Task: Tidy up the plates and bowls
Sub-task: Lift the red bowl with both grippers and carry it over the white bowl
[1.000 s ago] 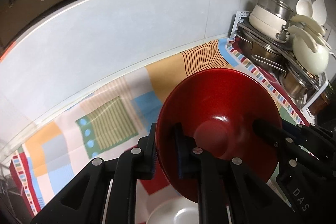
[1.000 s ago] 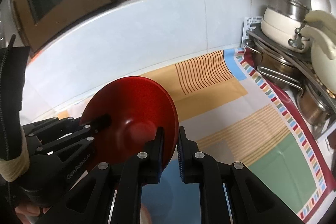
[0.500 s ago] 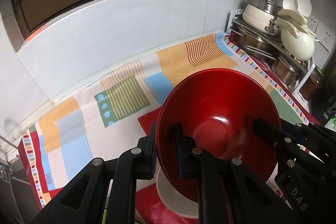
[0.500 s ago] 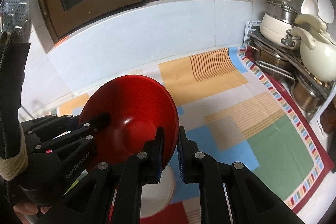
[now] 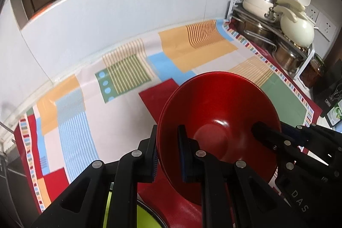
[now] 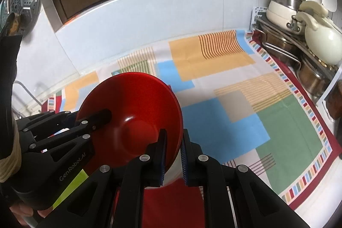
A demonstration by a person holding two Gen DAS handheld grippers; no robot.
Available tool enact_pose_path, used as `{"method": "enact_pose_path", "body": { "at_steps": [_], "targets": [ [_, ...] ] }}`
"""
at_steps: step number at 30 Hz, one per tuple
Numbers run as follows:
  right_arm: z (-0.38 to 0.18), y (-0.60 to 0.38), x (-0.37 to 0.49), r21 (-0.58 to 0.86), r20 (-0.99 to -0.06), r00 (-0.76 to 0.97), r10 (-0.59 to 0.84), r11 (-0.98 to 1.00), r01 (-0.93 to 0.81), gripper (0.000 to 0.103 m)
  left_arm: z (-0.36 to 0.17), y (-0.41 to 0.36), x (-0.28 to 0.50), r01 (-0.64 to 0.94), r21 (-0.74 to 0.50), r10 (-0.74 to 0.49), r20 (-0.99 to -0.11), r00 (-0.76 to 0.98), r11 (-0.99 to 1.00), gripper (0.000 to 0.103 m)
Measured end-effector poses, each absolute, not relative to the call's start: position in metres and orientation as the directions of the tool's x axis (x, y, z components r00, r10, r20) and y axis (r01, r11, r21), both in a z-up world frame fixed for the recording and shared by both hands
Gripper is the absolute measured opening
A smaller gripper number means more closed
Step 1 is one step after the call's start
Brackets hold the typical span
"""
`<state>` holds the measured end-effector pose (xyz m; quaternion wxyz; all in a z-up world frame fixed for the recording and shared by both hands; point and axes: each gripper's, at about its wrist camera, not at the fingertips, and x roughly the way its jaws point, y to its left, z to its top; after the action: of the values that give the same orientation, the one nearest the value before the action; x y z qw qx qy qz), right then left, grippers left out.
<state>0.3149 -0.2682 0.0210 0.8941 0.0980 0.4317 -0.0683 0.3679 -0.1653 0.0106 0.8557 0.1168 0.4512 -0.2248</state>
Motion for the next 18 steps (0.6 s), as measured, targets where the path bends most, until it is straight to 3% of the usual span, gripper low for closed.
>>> {"method": "enact_pose_path", "body": {
  "at_steps": [18],
  "targets": [
    [-0.015,-0.268,0.324,0.092,-0.838,0.545,-0.026,0.978,0.189,0.014,-0.029,-0.164,0.372,0.464,-0.031,-0.257,-0.864,0.432,0.886,0.016]
  ]
}}
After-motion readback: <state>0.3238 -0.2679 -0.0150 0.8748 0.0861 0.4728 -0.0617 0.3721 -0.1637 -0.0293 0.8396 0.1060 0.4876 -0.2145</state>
